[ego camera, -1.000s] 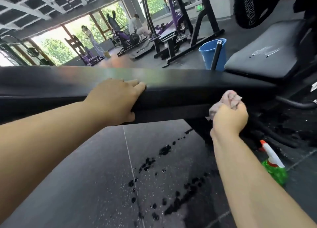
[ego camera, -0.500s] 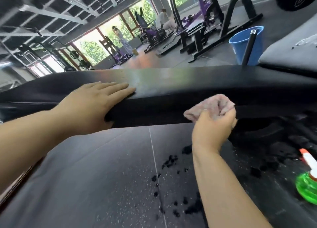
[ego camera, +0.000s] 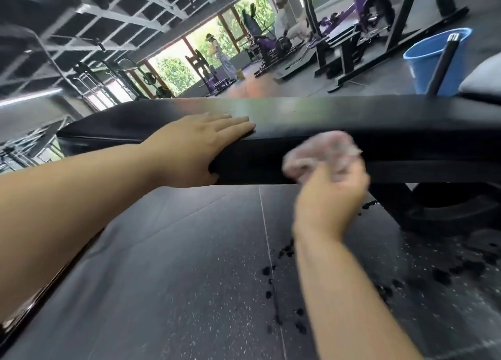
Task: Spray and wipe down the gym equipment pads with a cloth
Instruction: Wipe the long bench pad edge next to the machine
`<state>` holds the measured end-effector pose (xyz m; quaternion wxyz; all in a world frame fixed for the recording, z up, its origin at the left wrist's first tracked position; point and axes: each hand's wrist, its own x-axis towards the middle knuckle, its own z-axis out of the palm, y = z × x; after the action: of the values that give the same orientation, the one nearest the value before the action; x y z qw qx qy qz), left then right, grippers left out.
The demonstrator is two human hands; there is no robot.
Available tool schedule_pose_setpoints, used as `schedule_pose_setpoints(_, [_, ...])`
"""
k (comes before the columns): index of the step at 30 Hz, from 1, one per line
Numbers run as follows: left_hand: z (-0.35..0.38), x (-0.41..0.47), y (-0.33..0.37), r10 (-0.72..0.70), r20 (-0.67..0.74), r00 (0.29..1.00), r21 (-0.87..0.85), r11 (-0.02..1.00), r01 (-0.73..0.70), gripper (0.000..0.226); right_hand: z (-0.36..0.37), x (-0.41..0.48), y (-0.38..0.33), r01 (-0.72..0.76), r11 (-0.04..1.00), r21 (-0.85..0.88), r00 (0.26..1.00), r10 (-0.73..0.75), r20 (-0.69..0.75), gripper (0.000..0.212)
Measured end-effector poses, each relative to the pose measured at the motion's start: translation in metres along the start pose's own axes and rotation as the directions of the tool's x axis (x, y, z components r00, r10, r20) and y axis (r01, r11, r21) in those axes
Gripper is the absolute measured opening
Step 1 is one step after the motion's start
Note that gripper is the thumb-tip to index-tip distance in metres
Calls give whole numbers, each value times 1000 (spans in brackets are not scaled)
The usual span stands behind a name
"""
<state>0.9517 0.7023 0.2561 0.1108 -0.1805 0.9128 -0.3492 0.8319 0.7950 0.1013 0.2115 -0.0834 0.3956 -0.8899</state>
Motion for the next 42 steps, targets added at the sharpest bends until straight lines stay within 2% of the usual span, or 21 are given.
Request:
schedule_pose_setpoints(1, [-1,-5,-3,-14,-7,1000,45,999,14,101,-8,15,-1,-44,997,-62,990,36,-133,24])
schedule_pose_setpoints(2, [-1,-9,-5,-49,-17,999,79,996,50,103,-12,22,1,-79,988,-134,977,50,-205,30])
schedule_pose_setpoints(3, [0,-14,-7,-103,-20,995,90,990,104,104,-8,22,4,-65,981,-184,980,28,-197,34])
schedule_pose_setpoints(5, [0,-18,-11,-194,9,981,63,979,193,104,9,8,11,60,979,-195,995,-74,-64,36])
schedule_pose_setpoints(7, [2,-16,-12,-193,19,981,31,981,192,98,25,-10,13,159,981,-113,987,-153,56,39])
schedule_pose_setpoints(9, [2,-13,-10,-166,-1,986,21,986,166,96,39,-25,16,242,957,-161,966,-221,137,43])
schedule_pose_setpoints(13, [5,-18,-13,-99,-96,990,73,992,106,95,40,-42,6,270,952,-146,931,-220,290,40])
schedule_pose_setpoints(15, [7,-25,-14,-69,-165,984,96,992,86,93,18,-29,-1,260,954,-149,949,-224,221,40])
schedule_pose_setpoints(18, [13,-30,-12,-55,-262,964,126,988,90,91,-11,12,0,87,973,-213,993,-102,-60,33])
schedule_pose_setpoints(19, [14,-28,-11,-58,-275,960,129,987,97,90,-13,15,-1,74,979,-190,996,-83,-41,32])
schedule_pose_setpoints(23, [19,-24,-11,-62,-290,955,110,989,98,83,29,-43,11,162,979,-125,944,-117,309,30])
schedule_pose_setpoints(25, [18,-26,-12,-54,-267,962,111,990,86,85,49,-74,17,100,992,-73,915,-63,398,30])
schedule_pose_setpoints(27, [14,-30,-13,-17,-245,969,106,993,44,91,56,-79,12,-107,990,93,932,67,357,29])
schedule_pose_setpoints(28, [11,-34,-12,15,-235,972,86,996,5,92,53,-76,7,-237,954,185,926,165,340,26])
schedule_pose_setpoints(30, [6,-37,-4,121,-266,956,46,993,-113,86,41,-65,1,-440,835,330,871,308,382,31])
schedule_pose_setpoints(32, [8,-31,8,268,-318,910,96,963,-250,71,28,-54,-9,-596,663,452,778,340,528,44])
schedule_pose_setpoints(34, [13,-18,23,399,-360,843,147,917,-372,48,20,-40,-11,-699,496,515,709,386,590,47])
schedule_pose_setpoints(36, [12,-6,37,491,-388,780,188,871,-454,24,10,-23,-6,-707,456,540,706,493,508,39])
schedule_pose_setpoints(38, [-1,4,46,497,-421,759,218,867,-447,28,-4,-7,2,-681,519,518,718,611,333,29])
schedule_pose_setpoints(40, [-13,16,46,442,-472,762,253,897,-364,24,-15,4,11,-676,564,474,691,708,143,23])
schedule_pose_setpoints(42, [-16,28,43,388,-464,796,271,918,-289,27,-17,10,18,-718,546,432,638,764,93,27])
